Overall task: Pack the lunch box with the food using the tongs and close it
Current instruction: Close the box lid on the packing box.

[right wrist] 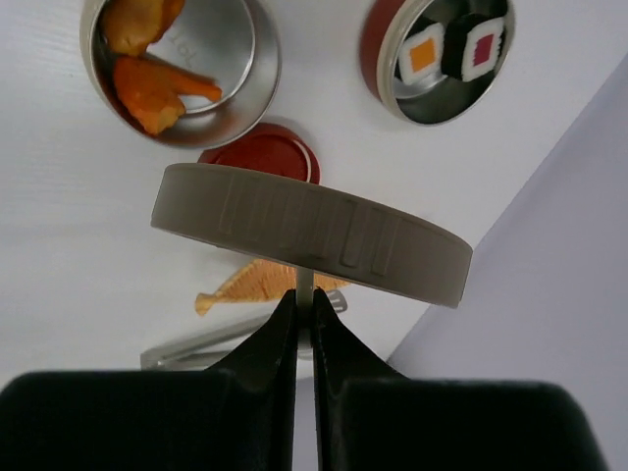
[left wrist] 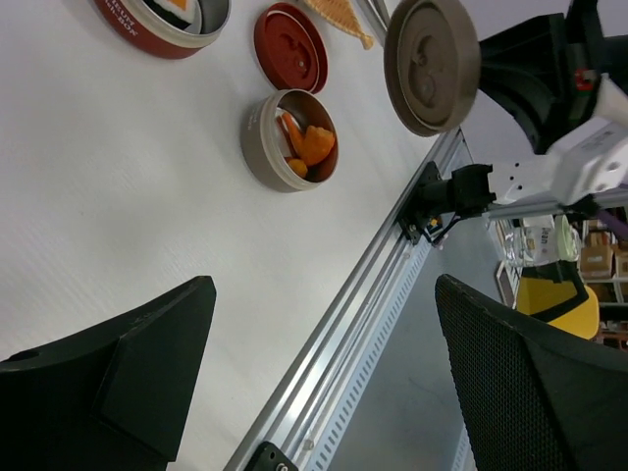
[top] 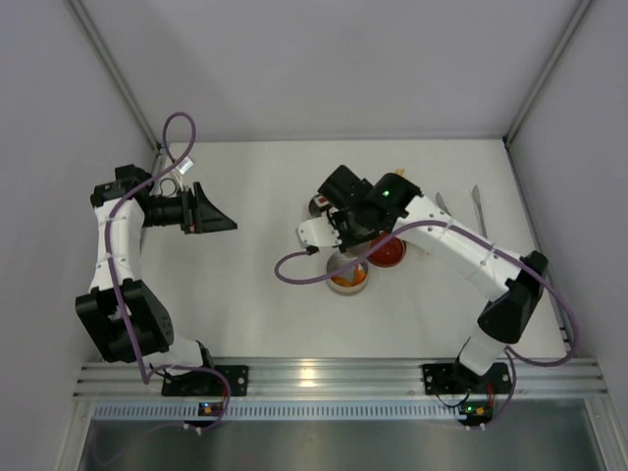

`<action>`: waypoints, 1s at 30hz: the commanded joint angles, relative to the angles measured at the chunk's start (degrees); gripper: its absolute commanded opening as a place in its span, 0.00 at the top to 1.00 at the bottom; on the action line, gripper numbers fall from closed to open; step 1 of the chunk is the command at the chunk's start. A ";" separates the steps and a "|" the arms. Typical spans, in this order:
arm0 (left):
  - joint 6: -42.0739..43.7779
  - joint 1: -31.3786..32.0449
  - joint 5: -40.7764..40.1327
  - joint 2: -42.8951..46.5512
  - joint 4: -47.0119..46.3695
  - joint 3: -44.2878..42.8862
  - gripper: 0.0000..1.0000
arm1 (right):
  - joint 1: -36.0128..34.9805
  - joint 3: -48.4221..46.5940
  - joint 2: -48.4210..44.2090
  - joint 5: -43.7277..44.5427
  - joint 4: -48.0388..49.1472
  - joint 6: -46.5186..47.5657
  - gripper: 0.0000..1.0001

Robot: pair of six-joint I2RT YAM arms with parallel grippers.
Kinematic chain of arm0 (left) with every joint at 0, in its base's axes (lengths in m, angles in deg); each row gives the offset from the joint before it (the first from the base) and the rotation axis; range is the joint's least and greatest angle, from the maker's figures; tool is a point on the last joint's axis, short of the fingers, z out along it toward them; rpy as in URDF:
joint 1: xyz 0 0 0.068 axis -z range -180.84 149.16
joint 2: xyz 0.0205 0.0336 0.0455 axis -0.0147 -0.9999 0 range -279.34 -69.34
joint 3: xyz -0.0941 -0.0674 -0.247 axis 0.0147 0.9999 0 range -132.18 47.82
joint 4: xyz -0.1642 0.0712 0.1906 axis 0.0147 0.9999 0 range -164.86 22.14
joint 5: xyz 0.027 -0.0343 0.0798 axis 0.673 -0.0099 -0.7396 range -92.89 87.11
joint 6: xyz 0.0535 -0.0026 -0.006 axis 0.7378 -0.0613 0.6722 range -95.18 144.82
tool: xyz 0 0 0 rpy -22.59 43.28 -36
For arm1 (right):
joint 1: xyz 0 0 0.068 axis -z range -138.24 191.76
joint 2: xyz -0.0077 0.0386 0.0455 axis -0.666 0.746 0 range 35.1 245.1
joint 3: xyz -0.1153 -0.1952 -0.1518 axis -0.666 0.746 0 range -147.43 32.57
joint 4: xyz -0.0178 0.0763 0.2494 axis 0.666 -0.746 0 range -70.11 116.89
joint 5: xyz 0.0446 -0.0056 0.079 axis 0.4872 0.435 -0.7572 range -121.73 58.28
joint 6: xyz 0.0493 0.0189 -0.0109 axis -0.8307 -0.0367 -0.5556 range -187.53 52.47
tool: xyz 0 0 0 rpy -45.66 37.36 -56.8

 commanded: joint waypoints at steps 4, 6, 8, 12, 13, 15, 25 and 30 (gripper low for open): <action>14.01 -0.76 2.56 0.77 13.81 -2.41 0.02 | -3.44 0.15 5.23 15.54 -13.75 6.79 1.00; 14.55 -0.85 1.94 1.65 13.99 -1.36 0.02 | -4.06 -0.98 7.68 15.80 -13.75 6.79 1.00; 15.52 -1.46 1.85 2.96 13.21 -0.31 0.02 | -4.67 -1.78 8.92 15.72 -13.75 6.18 1.00; 10.61 -2.34 1.77 4.81 7.06 2.24 0.02 | -7.05 0.32 10.68 16.85 -13.40 4.34 1.00; 9.73 -2.34 1.85 4.90 6.27 2.42 0.02 | -7.75 0.33 11.20 17.03 -13.58 3.90 1.00; 9.20 -2.34 2.20 4.81 4.86 2.51 0.02 | -8.45 0.33 12.96 17.73 -13.67 2.93 1.00; 11.83 -2.34 3.09 3.32 7.14 2.42 0.02 | -10.74 4.45 20.61 22.74 -12.18 -2.61 1.00; 14.90 -2.34 2.91 3.32 9.77 2.77 0.02 | -11.27 2.97 23.07 24.94 -11.91 -3.58 1.00</action>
